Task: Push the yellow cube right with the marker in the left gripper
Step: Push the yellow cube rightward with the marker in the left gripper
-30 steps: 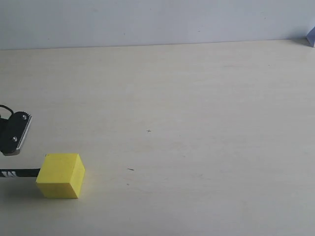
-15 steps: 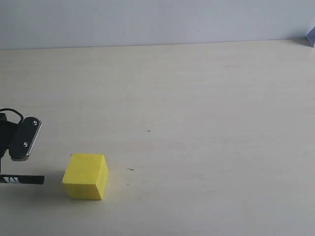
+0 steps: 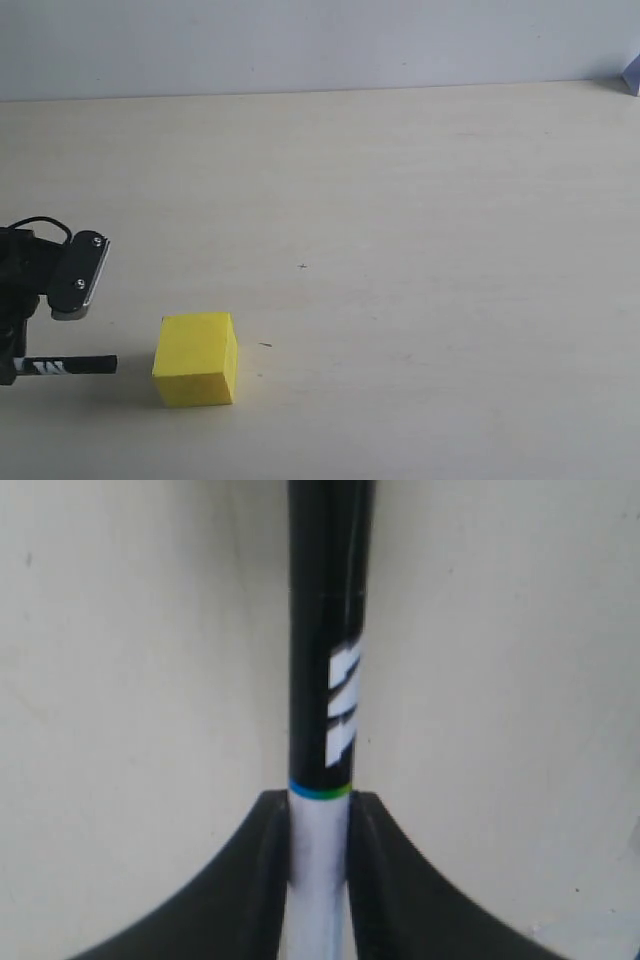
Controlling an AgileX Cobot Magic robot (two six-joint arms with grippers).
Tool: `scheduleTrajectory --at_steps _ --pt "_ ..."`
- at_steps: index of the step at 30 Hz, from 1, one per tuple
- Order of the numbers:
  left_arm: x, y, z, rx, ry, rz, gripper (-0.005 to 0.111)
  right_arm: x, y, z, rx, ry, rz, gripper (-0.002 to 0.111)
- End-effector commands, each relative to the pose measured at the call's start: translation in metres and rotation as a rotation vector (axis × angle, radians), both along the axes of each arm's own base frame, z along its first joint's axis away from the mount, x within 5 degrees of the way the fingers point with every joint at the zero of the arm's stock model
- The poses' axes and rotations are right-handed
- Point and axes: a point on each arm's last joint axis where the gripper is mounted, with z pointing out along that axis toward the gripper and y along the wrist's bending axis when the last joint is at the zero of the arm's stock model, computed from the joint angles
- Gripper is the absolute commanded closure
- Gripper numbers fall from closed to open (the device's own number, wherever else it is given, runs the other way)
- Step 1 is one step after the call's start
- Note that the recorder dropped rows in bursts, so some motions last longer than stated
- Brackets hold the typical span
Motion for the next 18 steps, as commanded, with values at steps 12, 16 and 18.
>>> scheduleTrajectory --at_steps 12,16,18 --pt "0.005 -0.036 -0.005 -0.069 0.016 0.027 0.107 0.0 0.0 -0.001 -0.002 -0.006 0.002 0.108" --pt "0.006 -0.064 -0.012 -0.067 0.033 -0.057 0.107 0.0 0.0 -0.001 -0.002 -0.006 0.002 0.108" --pt "0.009 -0.071 -0.013 -0.051 0.029 -0.092 0.107 0.0 0.0 -0.001 -0.002 -0.006 0.002 0.108"
